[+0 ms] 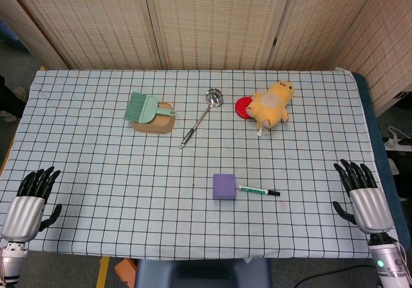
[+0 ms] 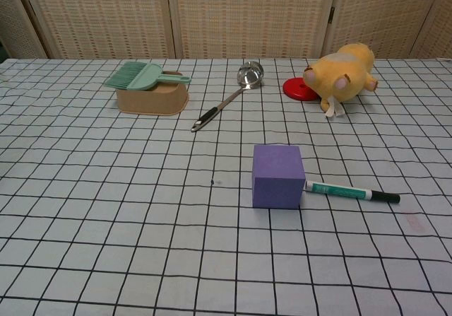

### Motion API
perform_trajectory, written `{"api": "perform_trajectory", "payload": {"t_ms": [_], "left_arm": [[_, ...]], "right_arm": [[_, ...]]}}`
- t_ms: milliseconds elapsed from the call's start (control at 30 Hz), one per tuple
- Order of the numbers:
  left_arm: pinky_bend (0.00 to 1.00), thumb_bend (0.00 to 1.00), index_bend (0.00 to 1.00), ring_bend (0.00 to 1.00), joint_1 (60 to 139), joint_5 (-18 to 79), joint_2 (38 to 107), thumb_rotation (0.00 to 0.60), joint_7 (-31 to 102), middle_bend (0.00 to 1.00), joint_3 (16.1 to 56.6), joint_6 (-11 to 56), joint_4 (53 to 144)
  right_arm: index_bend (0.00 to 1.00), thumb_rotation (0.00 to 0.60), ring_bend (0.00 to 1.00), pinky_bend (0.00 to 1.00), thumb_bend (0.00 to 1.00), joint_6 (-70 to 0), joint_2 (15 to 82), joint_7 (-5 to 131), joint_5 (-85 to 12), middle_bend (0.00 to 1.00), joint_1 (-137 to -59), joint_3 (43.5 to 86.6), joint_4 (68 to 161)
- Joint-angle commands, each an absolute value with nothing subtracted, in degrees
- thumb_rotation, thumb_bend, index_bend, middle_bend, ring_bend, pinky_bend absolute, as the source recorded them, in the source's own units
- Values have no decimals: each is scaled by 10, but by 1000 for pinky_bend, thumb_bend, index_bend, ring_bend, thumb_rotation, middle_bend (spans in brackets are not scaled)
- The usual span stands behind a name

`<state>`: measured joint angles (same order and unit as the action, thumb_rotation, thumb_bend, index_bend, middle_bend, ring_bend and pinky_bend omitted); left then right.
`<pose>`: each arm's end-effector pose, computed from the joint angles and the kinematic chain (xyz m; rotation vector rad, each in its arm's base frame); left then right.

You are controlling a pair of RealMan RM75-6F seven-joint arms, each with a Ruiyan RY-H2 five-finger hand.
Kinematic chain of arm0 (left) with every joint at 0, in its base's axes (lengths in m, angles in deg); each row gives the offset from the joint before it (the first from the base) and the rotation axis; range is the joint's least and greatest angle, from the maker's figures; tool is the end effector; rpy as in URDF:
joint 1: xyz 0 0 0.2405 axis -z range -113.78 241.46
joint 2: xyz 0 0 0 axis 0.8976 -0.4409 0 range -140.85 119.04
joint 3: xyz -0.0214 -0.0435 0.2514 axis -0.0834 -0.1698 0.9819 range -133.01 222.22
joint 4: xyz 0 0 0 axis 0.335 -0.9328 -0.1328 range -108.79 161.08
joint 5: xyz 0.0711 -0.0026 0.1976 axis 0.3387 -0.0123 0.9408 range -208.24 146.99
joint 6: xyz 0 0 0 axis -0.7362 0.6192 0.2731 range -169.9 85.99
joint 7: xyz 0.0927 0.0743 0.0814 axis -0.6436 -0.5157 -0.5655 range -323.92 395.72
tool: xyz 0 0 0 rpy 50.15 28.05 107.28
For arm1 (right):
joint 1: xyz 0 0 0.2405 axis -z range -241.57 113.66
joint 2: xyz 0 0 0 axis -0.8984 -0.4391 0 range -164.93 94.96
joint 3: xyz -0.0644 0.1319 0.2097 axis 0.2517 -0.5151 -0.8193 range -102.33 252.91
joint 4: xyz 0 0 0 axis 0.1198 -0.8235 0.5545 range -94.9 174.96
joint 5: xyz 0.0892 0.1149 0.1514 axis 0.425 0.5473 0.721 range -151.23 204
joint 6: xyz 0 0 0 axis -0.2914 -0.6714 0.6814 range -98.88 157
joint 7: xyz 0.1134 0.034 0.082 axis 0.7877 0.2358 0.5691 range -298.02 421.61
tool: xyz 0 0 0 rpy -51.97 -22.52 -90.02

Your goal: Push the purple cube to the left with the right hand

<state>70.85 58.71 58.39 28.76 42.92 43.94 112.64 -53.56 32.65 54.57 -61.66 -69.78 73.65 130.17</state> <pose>-0.3090 0.1892 0.1348 -1.4952 -0.7510 -0.8576 -0.3092 -0.1815 0.1320 1.4969 -0.8417 0.8210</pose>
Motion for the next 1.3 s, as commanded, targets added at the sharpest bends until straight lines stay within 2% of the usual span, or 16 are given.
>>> {"api": "perform_trajectory", "payload": {"t_ms": [33,300,433,567,733,900,967,1300], "left_arm": [[73,402,0,0,711,584,584,600,284,0,430,434,1128],[73,403,0,0,715,589,584,600,300,0,432,428,1128],[73,402,0,0,721,585,576,600,306,0,438,407,1136],[73,402,0,0,726,594,570,600,326,0,442,401,1137],[73,402,0,0,728,592,559,600,354,0,443,397,1136],[74,402,0,0,730,597,556,600,364,0,446,395,1137],[73,402,0,0,730,602,549,600,377,0,449,394,1141],[73,401,0,0,735,607,534,600,416,0,455,387,1141]], "right_arm": [[0,600,0,0,189,-532,323,542,-615,0,-698,739,1306],[3,600,0,0,189,-504,349,543,-599,3,-711,733,1310],[144,600,0,0,189,-472,376,510,-589,138,-734,726,1319],[285,600,0,0,189,-437,420,406,-540,246,-759,707,1343],[314,600,4,0,189,-418,467,314,-500,265,-786,693,1367],[332,600,14,0,204,-411,489,282,-476,278,-797,685,1370],[347,600,20,0,221,-383,528,238,-436,286,-825,670,1358],[390,600,43,0,231,-375,626,97,-317,311,-891,643,1319]]}}
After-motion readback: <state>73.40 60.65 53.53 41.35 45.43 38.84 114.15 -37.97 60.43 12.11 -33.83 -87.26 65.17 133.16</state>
